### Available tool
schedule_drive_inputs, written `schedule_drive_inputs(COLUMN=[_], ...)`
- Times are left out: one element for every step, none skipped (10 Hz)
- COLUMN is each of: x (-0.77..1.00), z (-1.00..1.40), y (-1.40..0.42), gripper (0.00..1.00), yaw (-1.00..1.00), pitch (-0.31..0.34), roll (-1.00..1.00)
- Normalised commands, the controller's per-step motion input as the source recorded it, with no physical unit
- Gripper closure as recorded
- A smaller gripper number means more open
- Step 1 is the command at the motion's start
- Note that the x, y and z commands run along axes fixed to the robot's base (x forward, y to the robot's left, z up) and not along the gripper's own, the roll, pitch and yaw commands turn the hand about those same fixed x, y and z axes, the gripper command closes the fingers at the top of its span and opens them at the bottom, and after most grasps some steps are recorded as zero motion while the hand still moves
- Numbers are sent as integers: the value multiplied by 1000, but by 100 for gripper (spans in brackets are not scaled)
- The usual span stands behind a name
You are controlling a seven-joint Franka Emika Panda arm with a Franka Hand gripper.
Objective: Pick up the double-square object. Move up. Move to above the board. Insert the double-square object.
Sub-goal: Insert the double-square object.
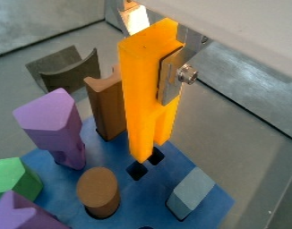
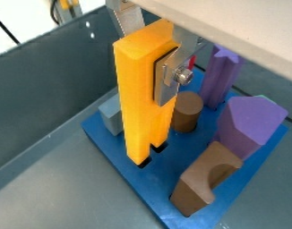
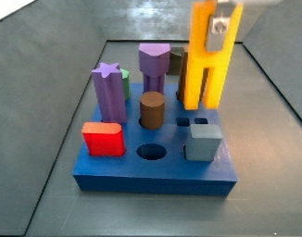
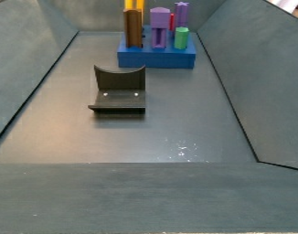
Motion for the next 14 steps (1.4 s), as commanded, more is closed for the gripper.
schedule_drive_inputs(x=[14, -23, -123, -94, -63, 0, 71, 200, 297, 331, 231, 106, -31, -203], z=[0, -89, -126, -337, -340, -314, -311, -329, -237, -149, -103, -146, -206, -191], y=[-14, 0, 0, 0, 0, 0, 0, -54, -60, -23, 0, -37, -51, -86], gripper=[100, 100, 100, 100, 100, 100, 100, 100, 100, 100, 100, 100, 100, 100], yaw=[-49, 0, 0, 0, 0, 6, 26, 34, 11, 0, 0, 0, 0, 0], pitch=[56, 7, 79, 131, 90, 69, 19, 0, 0, 0, 0, 0, 46, 69], roll=[140, 0, 47, 107, 80, 69, 43, 14, 0, 0, 0, 0, 1, 0])
